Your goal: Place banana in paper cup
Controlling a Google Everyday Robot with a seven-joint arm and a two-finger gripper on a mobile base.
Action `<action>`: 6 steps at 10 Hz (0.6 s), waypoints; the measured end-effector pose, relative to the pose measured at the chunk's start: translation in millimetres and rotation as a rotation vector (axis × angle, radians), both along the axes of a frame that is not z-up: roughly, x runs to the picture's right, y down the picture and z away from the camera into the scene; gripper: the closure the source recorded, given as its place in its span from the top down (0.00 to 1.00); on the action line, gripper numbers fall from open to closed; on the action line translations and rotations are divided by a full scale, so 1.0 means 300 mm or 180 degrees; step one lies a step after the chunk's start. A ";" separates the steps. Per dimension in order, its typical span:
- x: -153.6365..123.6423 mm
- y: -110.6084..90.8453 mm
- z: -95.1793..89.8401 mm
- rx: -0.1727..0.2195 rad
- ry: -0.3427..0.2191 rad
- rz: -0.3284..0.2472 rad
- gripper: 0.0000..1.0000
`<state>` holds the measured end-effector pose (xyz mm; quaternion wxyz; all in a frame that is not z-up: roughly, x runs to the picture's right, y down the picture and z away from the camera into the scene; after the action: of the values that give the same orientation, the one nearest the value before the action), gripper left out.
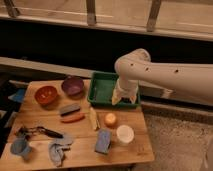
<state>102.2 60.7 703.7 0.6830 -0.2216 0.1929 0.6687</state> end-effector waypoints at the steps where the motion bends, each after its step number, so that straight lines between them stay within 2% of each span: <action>1: -0.007 -0.003 -0.002 0.0028 -0.0021 -0.0036 0.64; 3: -0.049 -0.022 0.007 0.0105 -0.0148 -0.0149 0.64; 6: -0.265 -0.054 0.058 0.0179 -0.0470 -0.0427 0.64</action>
<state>22.7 44.5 721.1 0.7446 -0.2375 0.1375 0.6085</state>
